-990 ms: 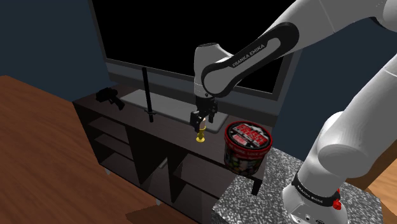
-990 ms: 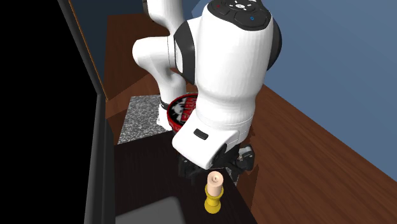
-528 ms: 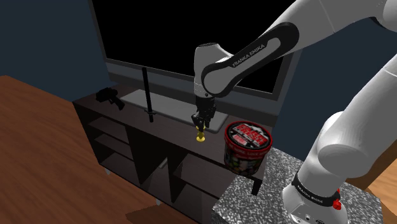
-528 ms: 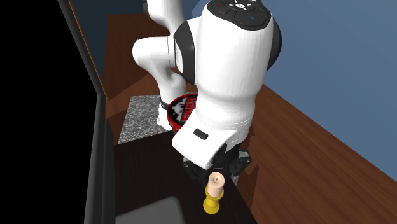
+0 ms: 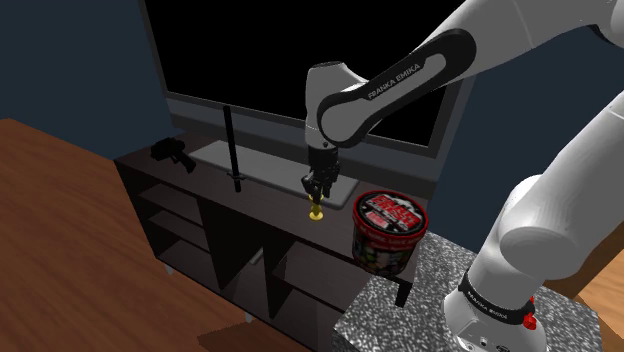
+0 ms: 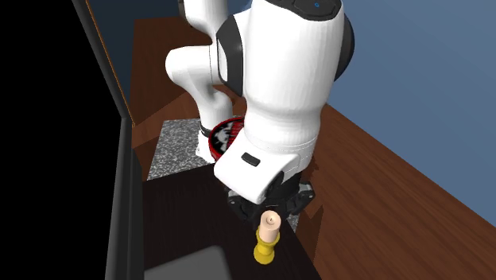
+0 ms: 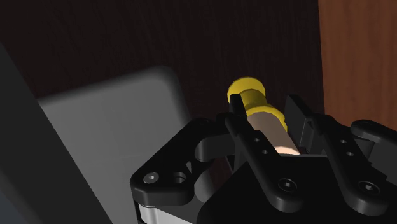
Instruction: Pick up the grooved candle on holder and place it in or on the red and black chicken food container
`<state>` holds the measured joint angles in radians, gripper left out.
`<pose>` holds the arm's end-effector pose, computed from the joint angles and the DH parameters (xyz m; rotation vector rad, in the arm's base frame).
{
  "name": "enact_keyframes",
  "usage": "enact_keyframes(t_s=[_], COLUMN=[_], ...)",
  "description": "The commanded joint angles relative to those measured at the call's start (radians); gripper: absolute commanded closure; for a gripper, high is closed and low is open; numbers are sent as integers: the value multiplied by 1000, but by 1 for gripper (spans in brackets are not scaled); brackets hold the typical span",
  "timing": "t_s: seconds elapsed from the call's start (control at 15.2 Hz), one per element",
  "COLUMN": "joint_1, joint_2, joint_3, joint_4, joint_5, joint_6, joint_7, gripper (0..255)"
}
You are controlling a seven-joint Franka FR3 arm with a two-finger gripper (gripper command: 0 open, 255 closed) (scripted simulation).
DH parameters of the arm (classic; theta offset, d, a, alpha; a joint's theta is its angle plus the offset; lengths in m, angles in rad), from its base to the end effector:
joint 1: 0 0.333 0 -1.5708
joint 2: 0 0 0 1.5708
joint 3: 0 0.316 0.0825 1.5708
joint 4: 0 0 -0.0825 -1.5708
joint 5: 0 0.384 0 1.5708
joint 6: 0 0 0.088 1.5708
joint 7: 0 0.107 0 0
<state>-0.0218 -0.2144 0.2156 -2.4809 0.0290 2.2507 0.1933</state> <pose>0.4391 0.0863 0.3659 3.1147 -0.0362 -0.0240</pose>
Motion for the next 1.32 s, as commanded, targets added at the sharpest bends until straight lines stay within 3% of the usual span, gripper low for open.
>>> enact_keyframes(t_s=[0.0, 1.25], joint_1=[0, 2], joint_2=[-11, -118], joint_3=[-1, -18], joint_4=[15, 183], joint_5=[2, 15], joint_6=[-26, -299], joint_7=[-2, -20], gripper=[255, 255])
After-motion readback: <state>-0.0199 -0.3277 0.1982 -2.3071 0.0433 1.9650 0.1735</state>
